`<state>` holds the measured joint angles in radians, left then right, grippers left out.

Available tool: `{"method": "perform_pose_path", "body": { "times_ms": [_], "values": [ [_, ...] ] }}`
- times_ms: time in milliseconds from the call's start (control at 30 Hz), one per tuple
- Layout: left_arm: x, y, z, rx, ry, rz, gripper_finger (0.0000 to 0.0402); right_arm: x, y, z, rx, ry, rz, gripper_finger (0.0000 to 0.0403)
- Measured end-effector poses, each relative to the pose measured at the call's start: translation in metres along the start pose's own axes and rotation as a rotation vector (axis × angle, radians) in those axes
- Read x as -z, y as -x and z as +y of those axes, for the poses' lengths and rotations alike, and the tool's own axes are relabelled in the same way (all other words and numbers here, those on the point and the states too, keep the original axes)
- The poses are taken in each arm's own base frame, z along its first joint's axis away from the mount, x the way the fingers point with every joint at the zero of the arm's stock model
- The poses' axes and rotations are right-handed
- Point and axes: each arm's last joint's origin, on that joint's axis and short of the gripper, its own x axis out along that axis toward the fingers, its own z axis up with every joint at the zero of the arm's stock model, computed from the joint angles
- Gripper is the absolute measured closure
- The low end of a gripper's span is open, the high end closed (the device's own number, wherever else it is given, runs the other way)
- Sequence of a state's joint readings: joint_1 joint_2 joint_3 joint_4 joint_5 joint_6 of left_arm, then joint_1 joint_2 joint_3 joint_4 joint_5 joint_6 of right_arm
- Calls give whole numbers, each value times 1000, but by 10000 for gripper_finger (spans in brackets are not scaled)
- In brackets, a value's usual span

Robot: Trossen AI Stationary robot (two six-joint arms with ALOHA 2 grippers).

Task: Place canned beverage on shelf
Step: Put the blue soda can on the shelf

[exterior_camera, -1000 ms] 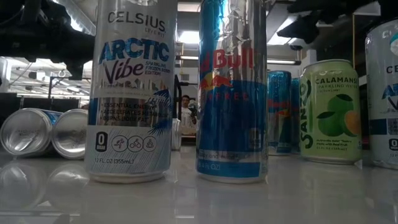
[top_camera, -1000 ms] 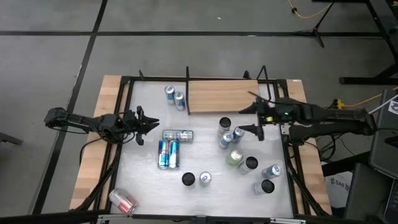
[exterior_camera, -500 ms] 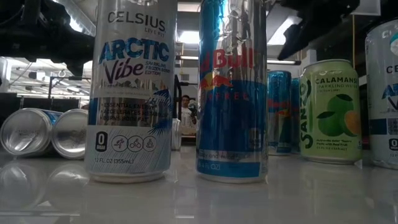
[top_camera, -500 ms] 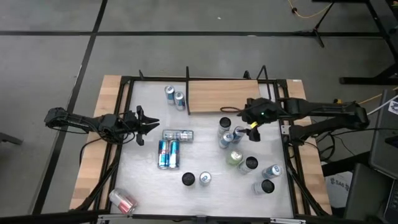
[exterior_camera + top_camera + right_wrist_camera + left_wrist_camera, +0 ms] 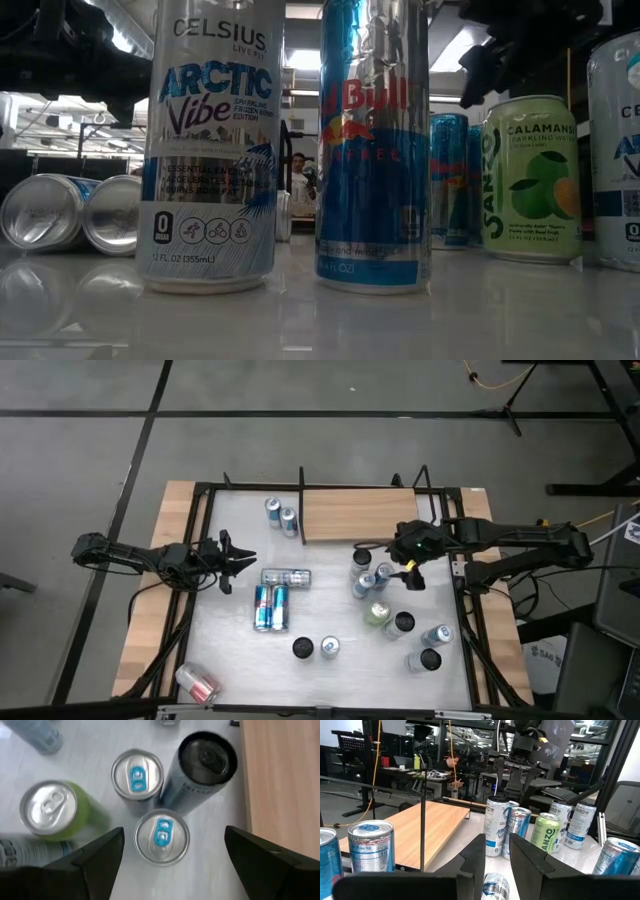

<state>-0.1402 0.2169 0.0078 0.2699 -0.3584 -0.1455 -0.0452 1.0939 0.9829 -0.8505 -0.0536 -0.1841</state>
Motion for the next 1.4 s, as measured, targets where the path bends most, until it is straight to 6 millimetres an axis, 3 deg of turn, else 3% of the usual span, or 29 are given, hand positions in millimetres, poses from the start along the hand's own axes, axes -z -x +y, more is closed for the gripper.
{"method": "perform_pose_path", "body": {
  "times_ms": [233,633,900,1067,1400],
  "values": [
    [0,0,0,0,0,0,321,0,0,0,9,-4,-1,68],
    [0,0,0,0,1,-1,321,-1,-2,-1,8,-185,-3,68],
    [0,0,0,0,1,-1,321,-7,-21,18,10,-162,69,68],
    [0,0,0,0,1,-1,321,-9,-35,29,176,-119,122,68],
    [0,0,0,5,1,0,321,-8,-55,32,174,-113,210,68]
  ]
}}
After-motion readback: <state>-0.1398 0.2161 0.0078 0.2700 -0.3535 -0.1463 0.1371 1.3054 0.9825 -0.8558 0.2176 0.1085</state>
